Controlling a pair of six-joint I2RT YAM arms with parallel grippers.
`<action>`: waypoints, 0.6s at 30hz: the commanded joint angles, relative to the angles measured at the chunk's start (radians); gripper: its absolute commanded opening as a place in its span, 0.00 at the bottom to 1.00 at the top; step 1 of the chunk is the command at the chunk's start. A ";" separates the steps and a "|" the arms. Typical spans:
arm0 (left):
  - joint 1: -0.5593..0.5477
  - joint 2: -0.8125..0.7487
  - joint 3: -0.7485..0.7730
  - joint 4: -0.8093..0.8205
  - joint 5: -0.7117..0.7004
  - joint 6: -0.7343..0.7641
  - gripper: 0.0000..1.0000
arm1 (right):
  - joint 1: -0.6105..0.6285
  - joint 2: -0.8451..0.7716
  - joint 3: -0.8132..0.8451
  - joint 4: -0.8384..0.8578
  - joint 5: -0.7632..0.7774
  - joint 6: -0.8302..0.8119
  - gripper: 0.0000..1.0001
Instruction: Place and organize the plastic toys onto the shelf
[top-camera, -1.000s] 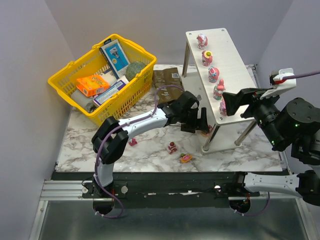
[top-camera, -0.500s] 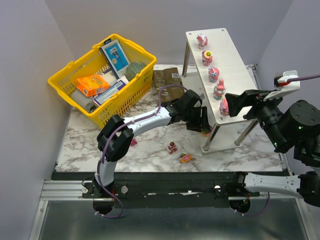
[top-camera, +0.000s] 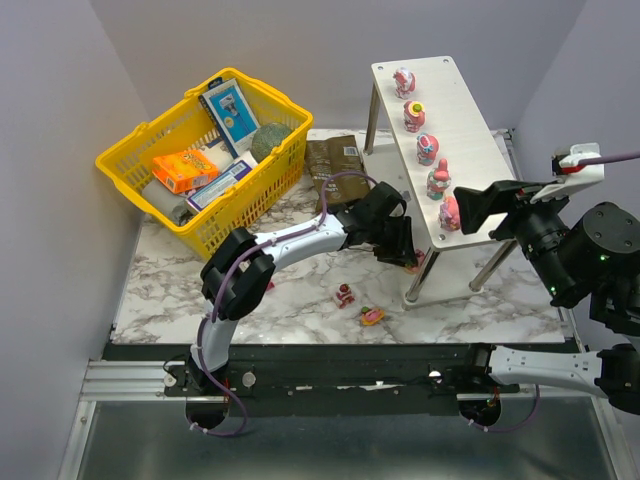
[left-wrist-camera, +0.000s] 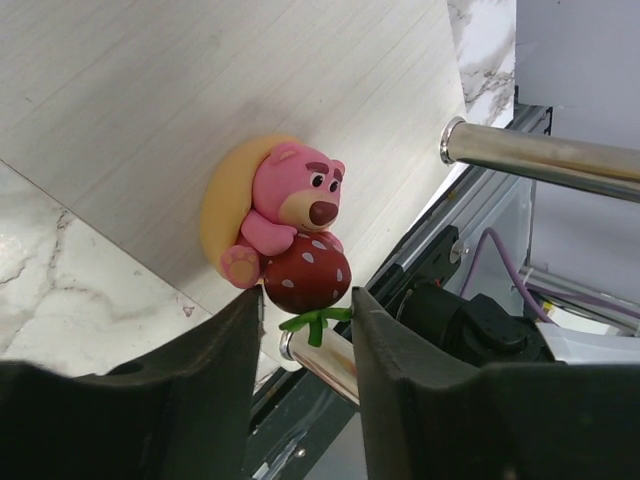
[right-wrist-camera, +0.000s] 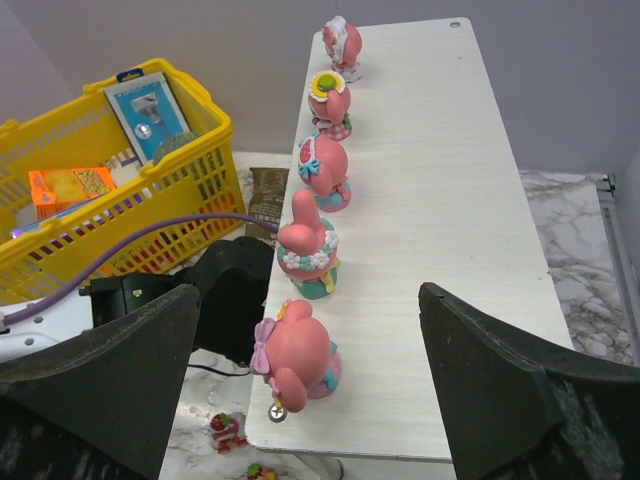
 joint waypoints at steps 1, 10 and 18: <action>0.005 0.007 0.041 -0.037 0.004 0.029 0.44 | -0.003 -0.011 -0.017 -0.014 0.030 0.008 0.97; 0.008 0.002 0.075 -0.100 -0.005 0.138 0.27 | -0.004 -0.015 -0.023 -0.014 0.033 0.012 0.97; 0.008 -0.007 0.116 -0.192 0.013 0.326 0.24 | -0.003 -0.019 -0.029 -0.014 0.041 0.015 0.97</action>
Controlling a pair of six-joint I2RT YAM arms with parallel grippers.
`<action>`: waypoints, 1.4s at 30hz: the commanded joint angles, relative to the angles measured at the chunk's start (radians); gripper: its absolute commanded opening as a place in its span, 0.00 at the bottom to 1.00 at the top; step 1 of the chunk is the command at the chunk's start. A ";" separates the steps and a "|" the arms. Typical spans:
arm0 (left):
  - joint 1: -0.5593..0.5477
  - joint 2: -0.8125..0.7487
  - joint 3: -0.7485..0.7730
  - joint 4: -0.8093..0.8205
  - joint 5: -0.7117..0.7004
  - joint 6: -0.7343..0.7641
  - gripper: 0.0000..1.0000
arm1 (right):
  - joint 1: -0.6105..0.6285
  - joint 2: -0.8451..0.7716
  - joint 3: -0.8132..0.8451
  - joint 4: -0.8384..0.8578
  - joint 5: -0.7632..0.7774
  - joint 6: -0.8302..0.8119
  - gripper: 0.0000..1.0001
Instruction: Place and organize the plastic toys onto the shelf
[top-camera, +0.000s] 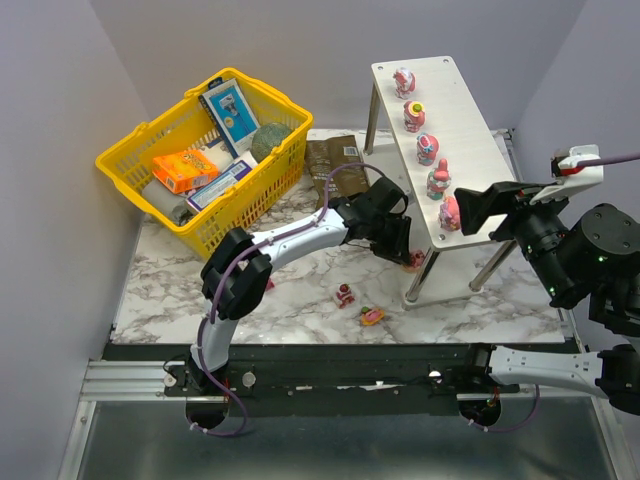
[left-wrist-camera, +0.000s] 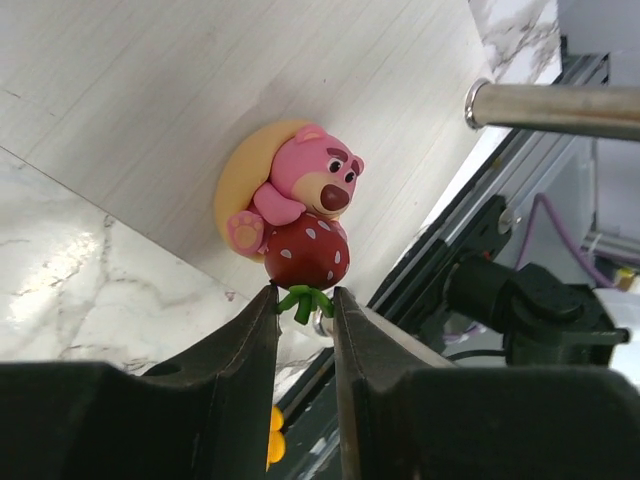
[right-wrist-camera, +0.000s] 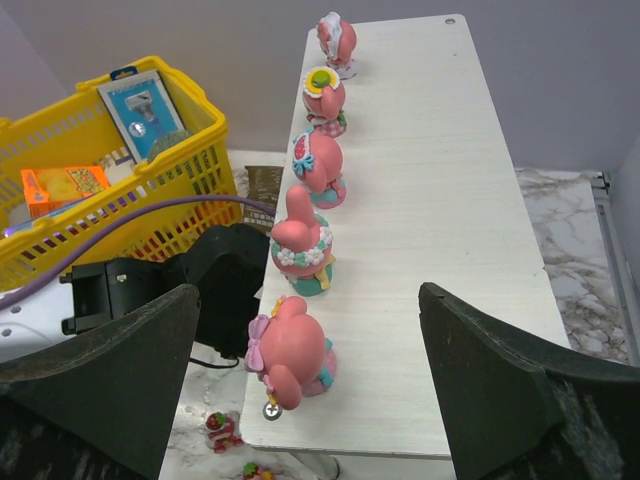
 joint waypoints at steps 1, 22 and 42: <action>0.005 -0.011 0.044 -0.082 0.016 0.146 0.24 | -0.003 -0.010 -0.017 -0.013 0.030 0.016 0.97; 0.005 0.011 0.079 -0.091 0.130 0.194 0.55 | -0.003 -0.013 -0.027 -0.008 0.029 0.036 0.97; 0.079 -0.307 -0.217 -0.053 -0.051 0.150 0.91 | -0.003 -0.022 -0.032 -0.009 0.018 0.060 0.97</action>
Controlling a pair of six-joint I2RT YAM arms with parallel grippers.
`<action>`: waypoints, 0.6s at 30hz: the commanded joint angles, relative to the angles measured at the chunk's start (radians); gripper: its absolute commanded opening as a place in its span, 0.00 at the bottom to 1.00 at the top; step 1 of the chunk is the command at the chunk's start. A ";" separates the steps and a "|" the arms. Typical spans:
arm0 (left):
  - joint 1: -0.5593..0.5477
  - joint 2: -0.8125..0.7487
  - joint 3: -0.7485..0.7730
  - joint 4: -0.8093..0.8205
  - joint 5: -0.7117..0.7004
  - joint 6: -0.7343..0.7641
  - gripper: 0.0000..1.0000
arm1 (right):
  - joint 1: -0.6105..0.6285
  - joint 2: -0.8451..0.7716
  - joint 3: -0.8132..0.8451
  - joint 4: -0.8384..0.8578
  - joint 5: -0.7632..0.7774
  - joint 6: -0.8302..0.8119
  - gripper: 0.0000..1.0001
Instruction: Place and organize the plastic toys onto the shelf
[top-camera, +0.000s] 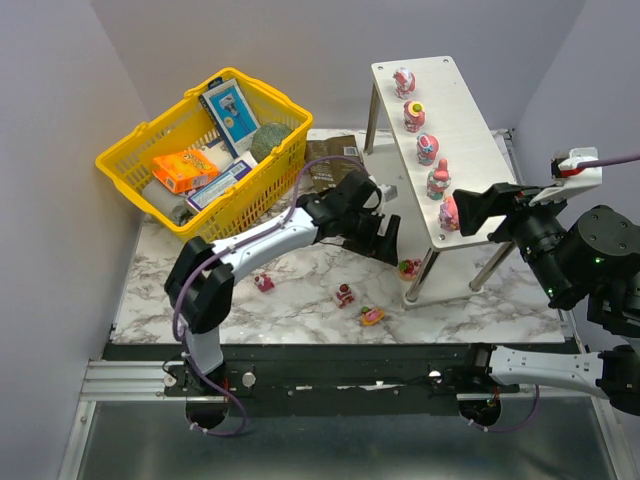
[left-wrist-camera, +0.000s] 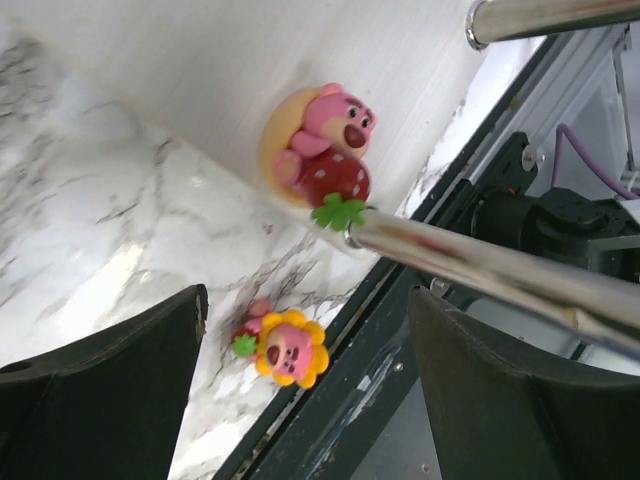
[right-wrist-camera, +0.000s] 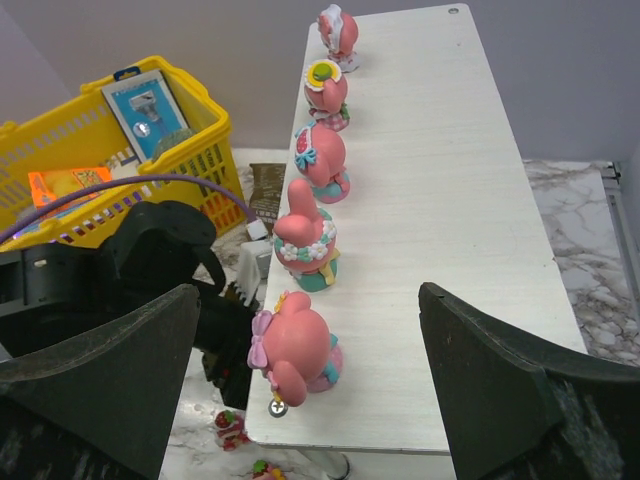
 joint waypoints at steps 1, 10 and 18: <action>0.036 -0.168 -0.129 0.004 -0.117 -0.023 0.91 | -0.003 -0.014 -0.016 -0.010 0.014 0.028 0.97; 0.027 -0.375 -0.320 -0.168 -0.428 -0.187 0.96 | -0.004 -0.004 -0.019 -0.013 0.001 0.036 0.97; -0.097 -0.385 -0.426 -0.074 -0.643 -0.402 0.91 | -0.004 -0.011 -0.033 -0.019 -0.003 0.045 0.97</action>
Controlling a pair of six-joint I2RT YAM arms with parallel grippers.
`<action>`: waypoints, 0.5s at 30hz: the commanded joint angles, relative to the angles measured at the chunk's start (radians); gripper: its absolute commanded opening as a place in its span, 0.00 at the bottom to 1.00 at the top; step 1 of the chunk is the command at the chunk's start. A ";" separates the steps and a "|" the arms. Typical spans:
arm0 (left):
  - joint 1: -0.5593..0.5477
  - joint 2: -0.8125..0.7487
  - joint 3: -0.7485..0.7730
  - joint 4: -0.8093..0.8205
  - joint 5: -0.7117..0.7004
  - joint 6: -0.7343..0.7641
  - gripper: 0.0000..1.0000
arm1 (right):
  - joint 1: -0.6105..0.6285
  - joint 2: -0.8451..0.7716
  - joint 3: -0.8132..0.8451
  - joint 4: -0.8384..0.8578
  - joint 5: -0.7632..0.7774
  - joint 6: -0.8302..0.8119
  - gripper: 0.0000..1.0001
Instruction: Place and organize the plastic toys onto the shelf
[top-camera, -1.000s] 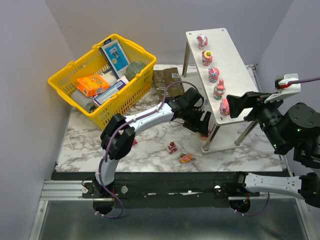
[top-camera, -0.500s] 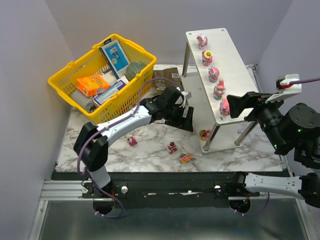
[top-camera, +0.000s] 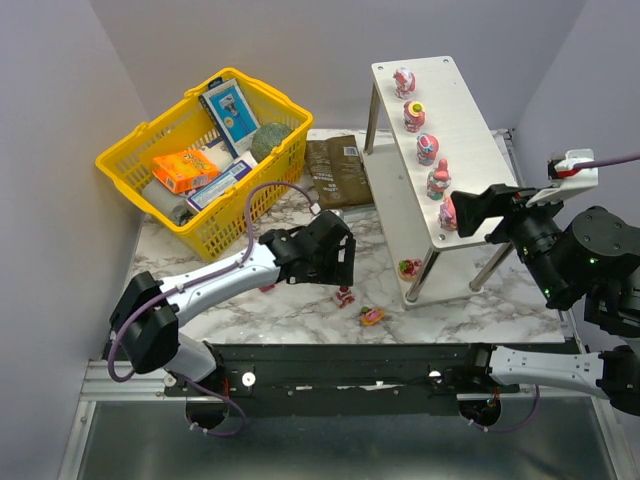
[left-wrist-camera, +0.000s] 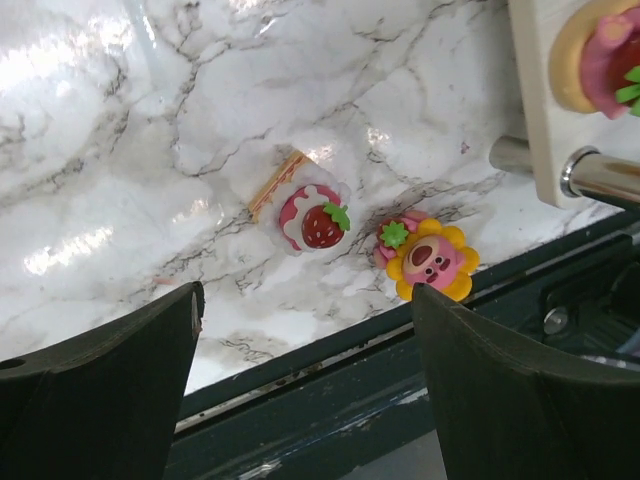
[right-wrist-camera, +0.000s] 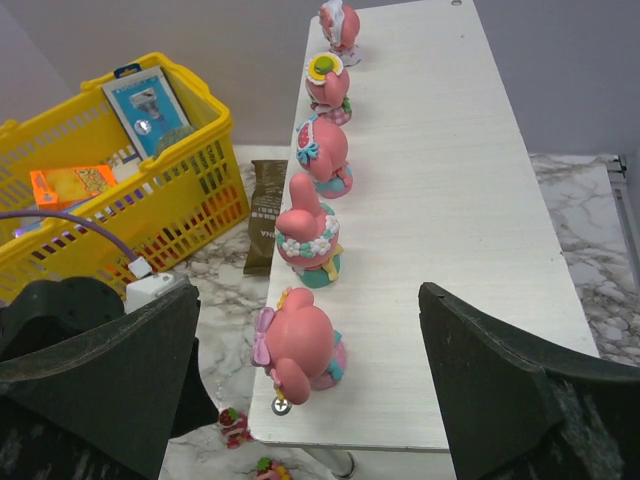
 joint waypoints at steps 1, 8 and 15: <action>-0.074 0.037 0.001 0.034 -0.199 -0.158 0.90 | -0.003 -0.012 -0.021 -0.019 -0.002 0.022 0.97; -0.168 0.169 0.093 0.027 -0.300 -0.299 0.76 | -0.003 -0.004 0.018 -0.063 -0.062 0.023 0.97; -0.209 0.290 0.157 -0.036 -0.353 -0.358 0.66 | -0.003 -0.029 -0.014 -0.089 -0.100 0.040 0.97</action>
